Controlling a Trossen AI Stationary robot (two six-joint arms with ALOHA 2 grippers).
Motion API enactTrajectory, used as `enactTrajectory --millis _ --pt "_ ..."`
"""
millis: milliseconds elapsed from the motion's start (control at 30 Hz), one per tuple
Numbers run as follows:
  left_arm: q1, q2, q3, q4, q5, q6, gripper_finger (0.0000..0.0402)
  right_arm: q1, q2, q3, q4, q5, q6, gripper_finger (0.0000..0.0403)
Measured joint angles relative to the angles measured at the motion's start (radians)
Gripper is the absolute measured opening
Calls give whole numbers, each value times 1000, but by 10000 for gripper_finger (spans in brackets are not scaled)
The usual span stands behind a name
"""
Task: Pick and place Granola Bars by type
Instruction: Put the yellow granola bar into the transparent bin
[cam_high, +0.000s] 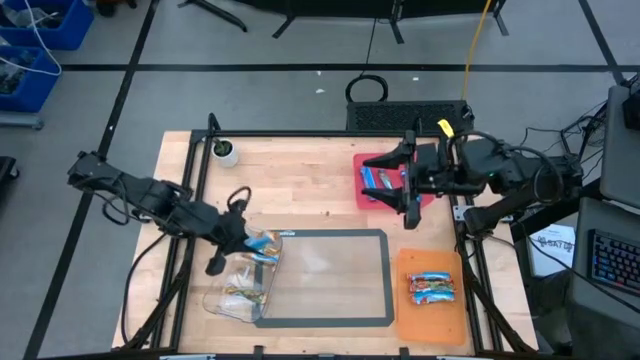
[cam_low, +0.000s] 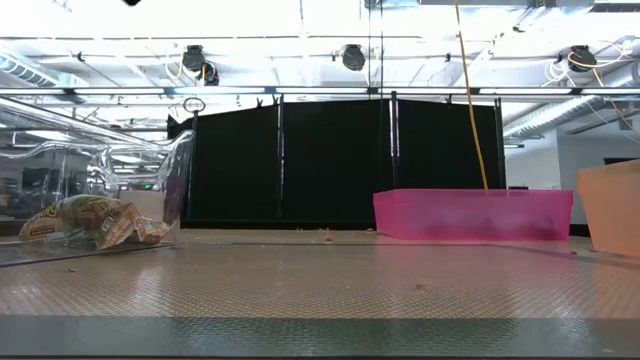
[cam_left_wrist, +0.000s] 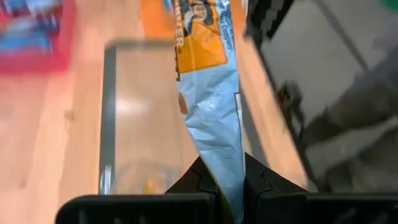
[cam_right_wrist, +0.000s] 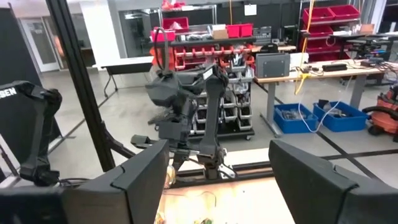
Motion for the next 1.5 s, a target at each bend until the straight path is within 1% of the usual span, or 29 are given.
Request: enactTrajectory --millis 200,333,567,700,867,1100,1233,1500 --pt "-32 62 0 -191 37 -17 18 0 3 0 -6 2 -1 269" --pt "-53 138 0 -276 77 -12 18 0 6 0 -7 2 -1 264" --pt "-62 253 0 -272 118 52 17 0 6 0 -7 2 -7 263" --pt "-62 276 -48 -222 146 54 17 0 6 0 -6 2 -8 263" --pt "-75 257 -163 -143 183 12 16 0 6 0 -7 2 -8 263" --pt "-107 255 -268 -24 184 -7 16 0 6 0 -8 5 -5 263" --pt "-116 255 -331 32 197 -36 16 0 6 0 -10 28 -7 263" --pt "-118 255 -421 172 201 -59 16 0 6 0 -10 29 1 263"
